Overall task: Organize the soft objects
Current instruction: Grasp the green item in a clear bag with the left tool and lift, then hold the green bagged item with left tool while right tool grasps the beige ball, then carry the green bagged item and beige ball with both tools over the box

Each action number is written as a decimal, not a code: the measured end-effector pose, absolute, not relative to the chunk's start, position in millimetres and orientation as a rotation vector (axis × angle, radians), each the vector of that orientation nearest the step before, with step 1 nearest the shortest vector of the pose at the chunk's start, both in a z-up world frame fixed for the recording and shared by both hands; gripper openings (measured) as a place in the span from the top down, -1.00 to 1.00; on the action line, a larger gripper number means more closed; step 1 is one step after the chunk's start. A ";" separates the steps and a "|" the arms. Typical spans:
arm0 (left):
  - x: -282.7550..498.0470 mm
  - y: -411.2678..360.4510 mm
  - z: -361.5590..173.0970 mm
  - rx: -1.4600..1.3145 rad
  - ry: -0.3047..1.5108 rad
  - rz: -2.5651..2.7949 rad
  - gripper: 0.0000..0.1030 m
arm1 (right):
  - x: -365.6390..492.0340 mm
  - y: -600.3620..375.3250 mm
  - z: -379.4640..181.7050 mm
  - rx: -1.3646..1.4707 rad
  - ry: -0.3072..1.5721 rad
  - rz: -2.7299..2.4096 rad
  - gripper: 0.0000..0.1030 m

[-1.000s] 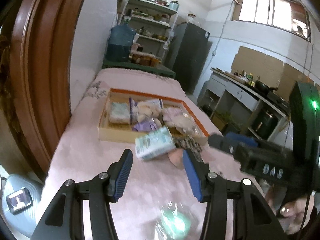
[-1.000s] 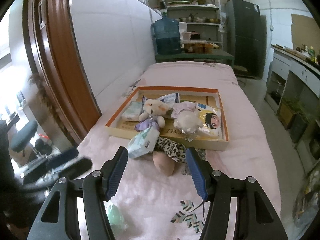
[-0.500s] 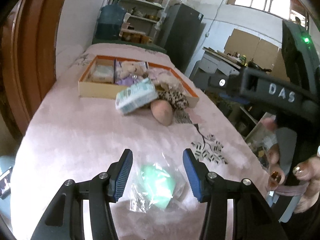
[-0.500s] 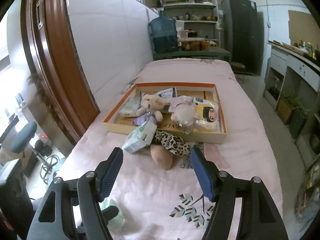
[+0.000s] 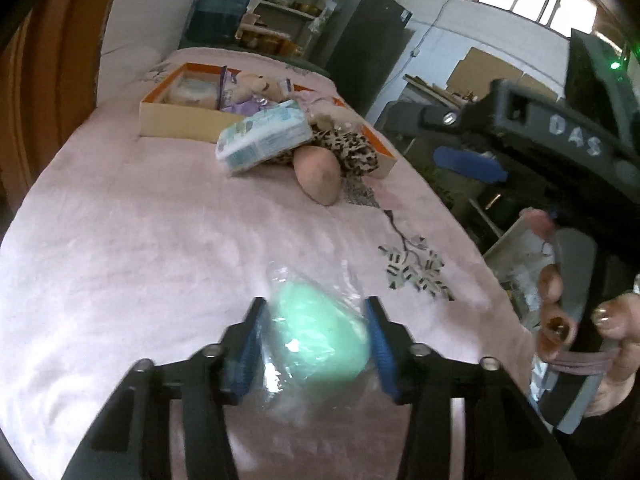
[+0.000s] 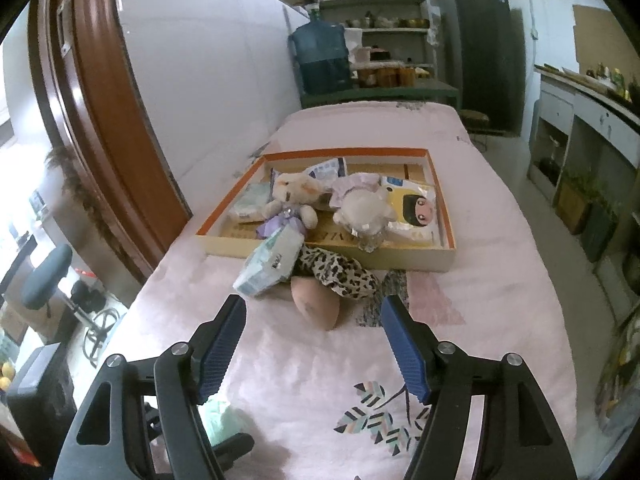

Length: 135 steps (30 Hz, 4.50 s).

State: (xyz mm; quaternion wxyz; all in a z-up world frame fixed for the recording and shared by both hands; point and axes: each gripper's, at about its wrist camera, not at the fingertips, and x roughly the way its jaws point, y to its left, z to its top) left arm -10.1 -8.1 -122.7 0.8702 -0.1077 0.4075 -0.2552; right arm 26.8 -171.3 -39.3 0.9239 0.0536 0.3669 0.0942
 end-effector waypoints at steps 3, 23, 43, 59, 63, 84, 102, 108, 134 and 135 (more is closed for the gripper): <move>-10.2 -6.4 -123.0 -0.237 0.845 -0.536 0.15 | 30.9 -173.7 -45.1 0.119 0.768 0.190 -0.40; 12.7 23.4 -90.2 -0.220 0.695 -0.402 0.15 | 79.0 -154.6 -95.6 0.112 0.895 0.237 -0.34; 38.5 27.5 -95.4 -0.222 0.711 -0.370 0.15 | 91.7 -152.5 -108.7 0.100 0.932 0.242 0.29; 27.4 24.1 -71.7 -0.185 0.650 -0.373 0.15 | 35.8 -151.7 -72.3 0.112 0.877 0.331 0.29; 27.3 20.7 -60.8 -0.164 0.630 -0.371 0.15 | 29.6 -155.9 -57.6 0.110 0.840 0.326 0.29; 60.6 7.1 -13.2 -0.114 0.541 -0.344 0.15 | 56.1 -172.7 -21.0 0.110 0.749 0.306 0.29; 110.8 -4.4 -9.3 -0.085 0.562 -0.304 0.15 | 104.0 -182.9 -15.5 0.130 0.746 0.307 0.29; 130.3 -7.3 -13.6 -0.082 0.575 -0.300 0.15 | 121.3 -185.1 -18.9 0.134 0.758 0.305 0.29; 241.2 -12.6 -18.6 -0.069 0.661 -0.307 0.15 | 215.2 -211.8 -22.8 0.073 0.774 0.263 0.29; 247.2 -13.3 -18.8 -0.069 0.669 -0.306 0.15 | 221.3 -213.2 -22.8 0.070 0.775 0.265 0.29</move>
